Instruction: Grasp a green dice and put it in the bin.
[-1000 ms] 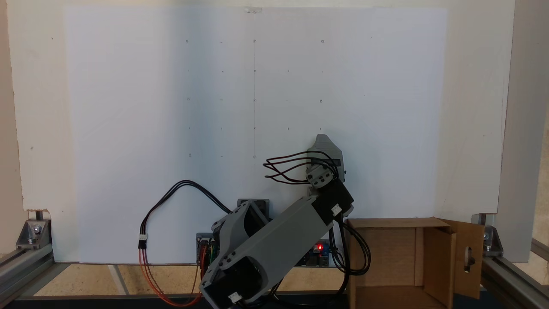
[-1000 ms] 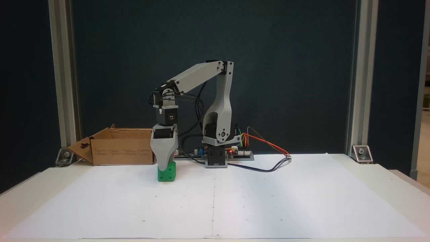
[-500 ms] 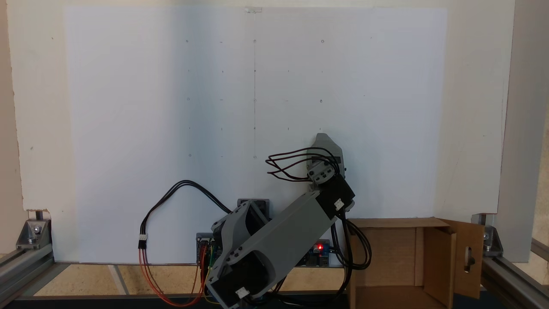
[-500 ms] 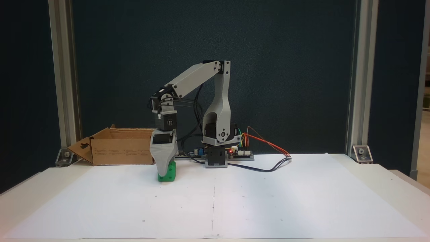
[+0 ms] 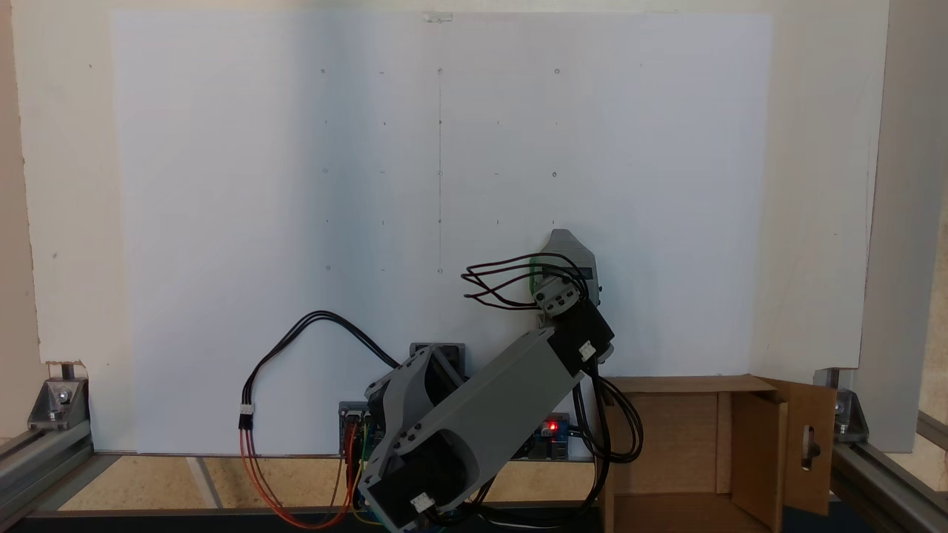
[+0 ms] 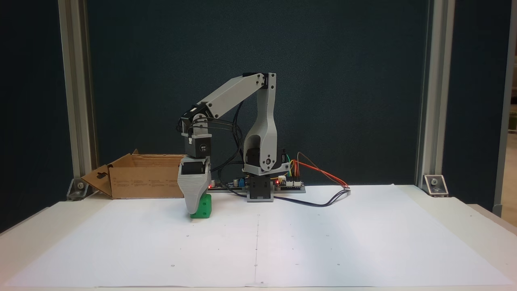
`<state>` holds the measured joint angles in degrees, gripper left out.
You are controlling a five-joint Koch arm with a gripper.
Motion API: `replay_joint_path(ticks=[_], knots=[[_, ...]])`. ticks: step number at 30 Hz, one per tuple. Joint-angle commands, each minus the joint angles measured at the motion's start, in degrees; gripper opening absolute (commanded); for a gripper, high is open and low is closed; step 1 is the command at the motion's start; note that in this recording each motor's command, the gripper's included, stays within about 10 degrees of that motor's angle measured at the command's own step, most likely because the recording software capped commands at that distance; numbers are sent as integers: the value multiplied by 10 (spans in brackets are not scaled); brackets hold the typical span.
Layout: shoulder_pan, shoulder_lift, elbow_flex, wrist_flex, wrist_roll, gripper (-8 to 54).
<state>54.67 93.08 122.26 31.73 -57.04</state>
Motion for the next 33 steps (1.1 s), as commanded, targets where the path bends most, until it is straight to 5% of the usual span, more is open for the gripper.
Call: replay_joint_path(ticks=[1,18,25,29,33], knots=[[-4,3,-9,-1,34,422],[-19,1,7,1,37,403],[-21,1,7,-4,52,257],[-21,1,7,-5,67,122],[-22,6,4,-3,98,118]])
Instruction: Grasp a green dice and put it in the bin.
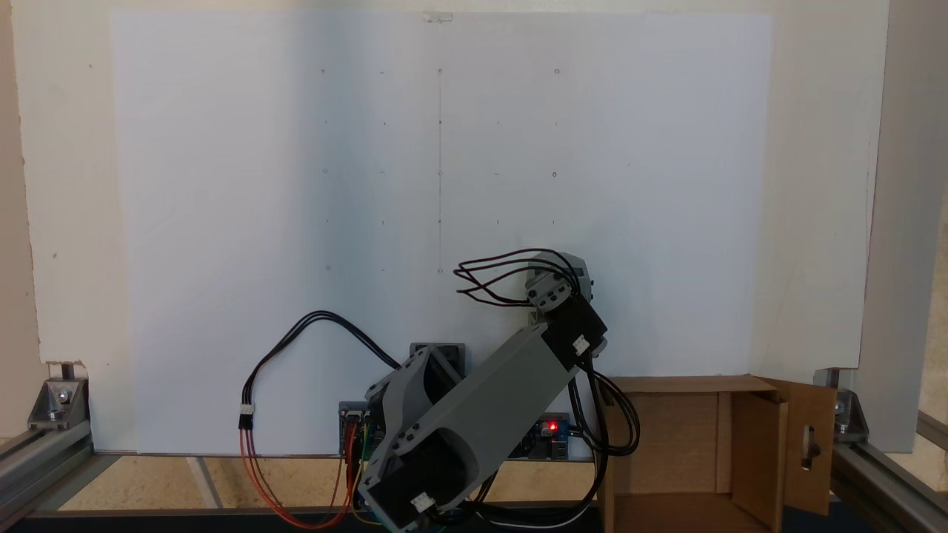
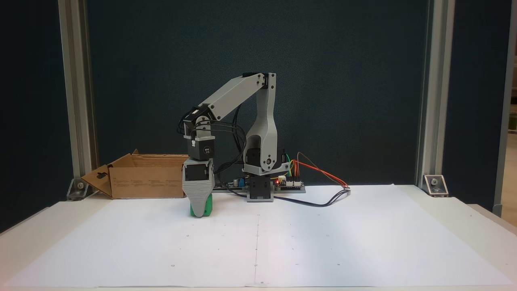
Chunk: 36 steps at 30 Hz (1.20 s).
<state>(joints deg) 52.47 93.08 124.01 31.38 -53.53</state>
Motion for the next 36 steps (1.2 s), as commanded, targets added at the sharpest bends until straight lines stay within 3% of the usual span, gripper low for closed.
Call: replay_joint_path(ticks=[1,7,22,36], knots=[[-1,13,-17,4,71,118],[-18,57,-139,134,134,118],[-98,61,-570,494,258,118],[198,15,-650,458,433,118]])
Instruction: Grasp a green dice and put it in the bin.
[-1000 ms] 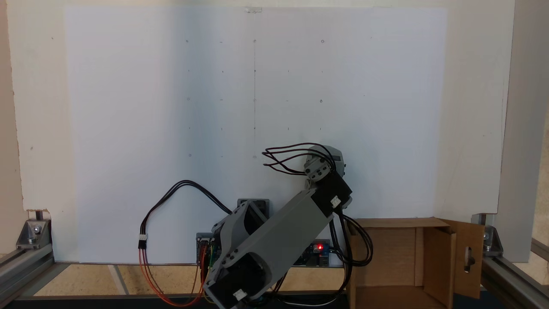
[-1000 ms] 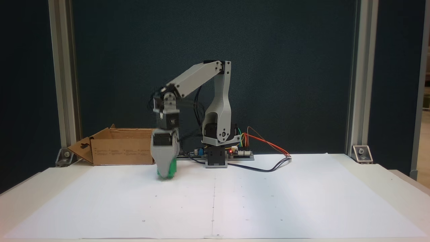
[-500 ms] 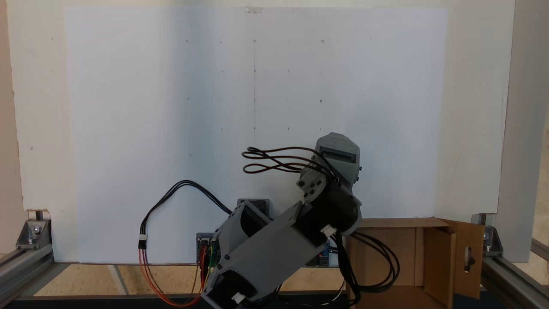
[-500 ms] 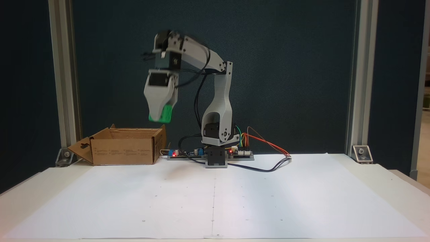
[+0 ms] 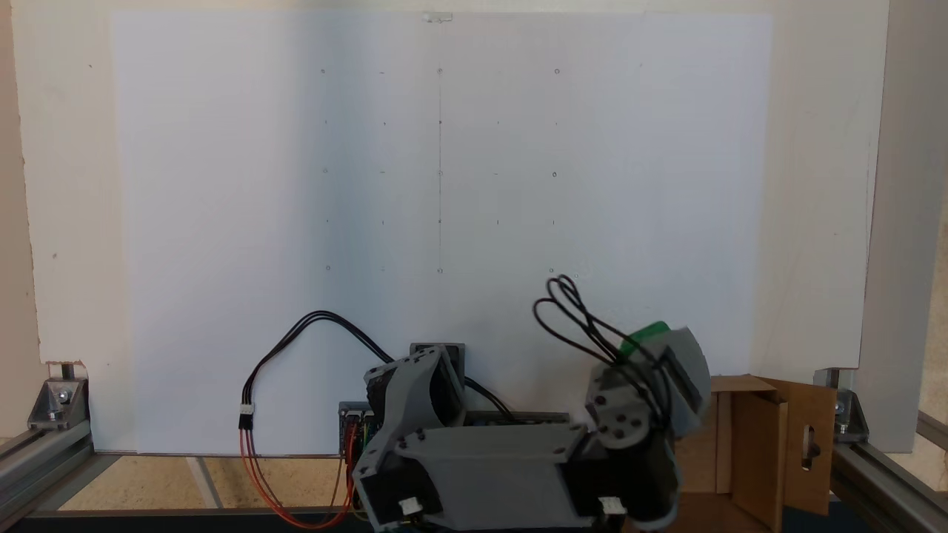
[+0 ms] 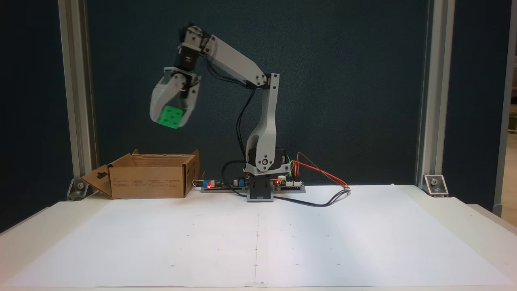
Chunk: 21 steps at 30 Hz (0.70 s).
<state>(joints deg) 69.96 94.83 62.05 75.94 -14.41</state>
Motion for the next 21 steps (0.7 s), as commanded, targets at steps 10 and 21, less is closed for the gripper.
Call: replay_joint_path(ticks=[10,21], knots=[[208,-83,-30,-119,76,118],[350,-187,-30,-203,-12,118]])
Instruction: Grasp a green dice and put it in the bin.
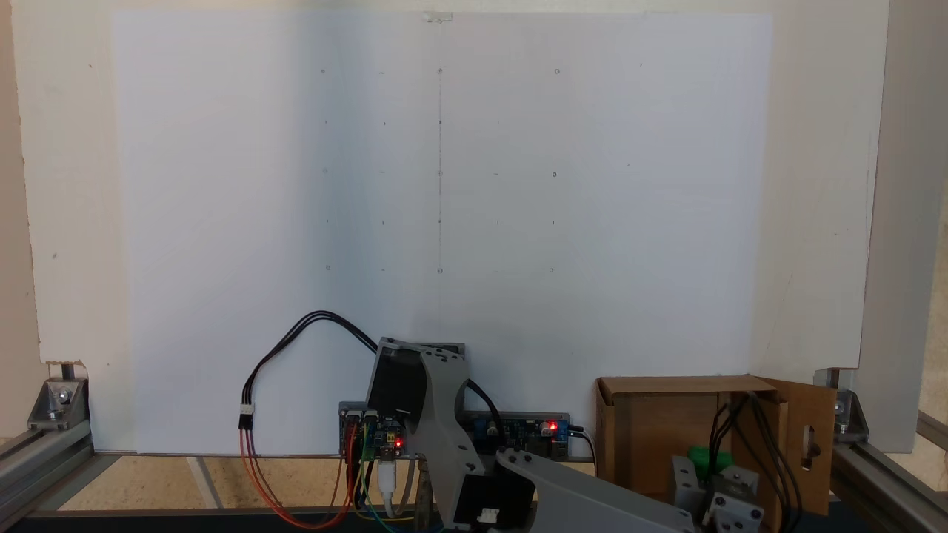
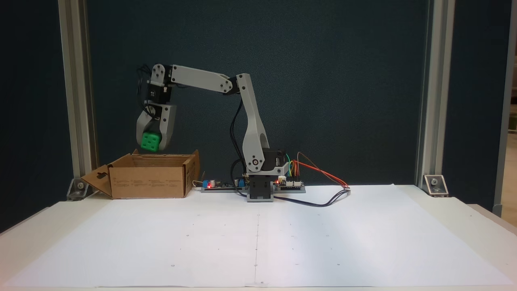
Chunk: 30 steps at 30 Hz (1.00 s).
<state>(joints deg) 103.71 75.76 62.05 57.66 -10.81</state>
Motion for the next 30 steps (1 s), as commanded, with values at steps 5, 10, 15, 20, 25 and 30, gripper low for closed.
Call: replay_joint_path(ticks=[5,10,15,20,25,30], knots=[[40,-32,-22,-23,-98,255],[41,-40,-14,-23,-97,441],[33,-34,-16,-48,-83,441],[-79,99,-18,-101,71,439],[-277,221,-18,-115,101,440],[-482,265,-14,-118,101,441]])
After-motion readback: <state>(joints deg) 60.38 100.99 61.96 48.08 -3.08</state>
